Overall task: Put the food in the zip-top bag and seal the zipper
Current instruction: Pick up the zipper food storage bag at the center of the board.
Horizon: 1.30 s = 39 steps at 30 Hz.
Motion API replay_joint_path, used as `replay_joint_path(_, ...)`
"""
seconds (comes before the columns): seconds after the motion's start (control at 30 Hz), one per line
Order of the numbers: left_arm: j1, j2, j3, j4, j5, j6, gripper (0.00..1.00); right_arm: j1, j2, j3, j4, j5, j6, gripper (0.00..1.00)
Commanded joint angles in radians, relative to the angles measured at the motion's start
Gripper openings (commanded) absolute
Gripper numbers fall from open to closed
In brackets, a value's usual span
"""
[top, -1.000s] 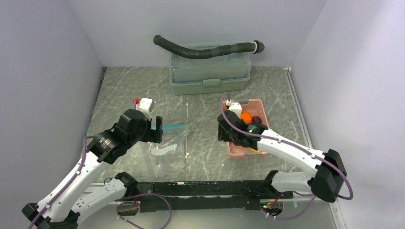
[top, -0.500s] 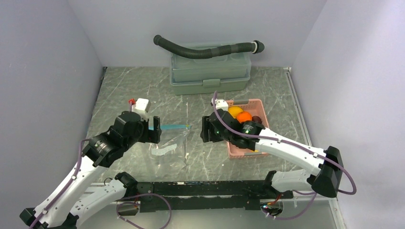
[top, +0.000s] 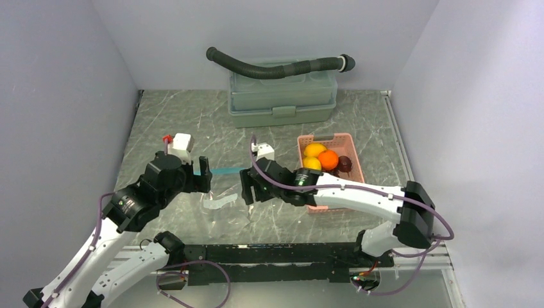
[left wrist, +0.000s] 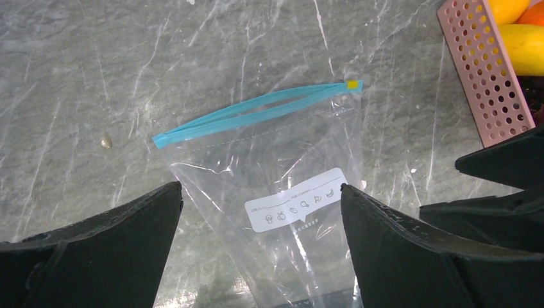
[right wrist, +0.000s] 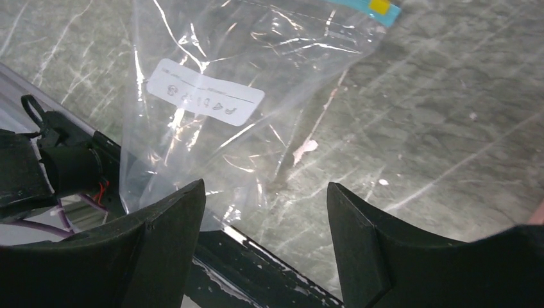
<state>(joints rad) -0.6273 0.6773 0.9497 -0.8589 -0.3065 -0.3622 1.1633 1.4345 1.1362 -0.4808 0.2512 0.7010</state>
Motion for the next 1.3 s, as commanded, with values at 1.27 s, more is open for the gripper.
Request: replay_joint_path(1.27,-0.002,-0.034,0.014,-0.015,-0.067,-0.040,0.99,0.090,0.413,0.211,0.068,-0.004,0.123,0.75)
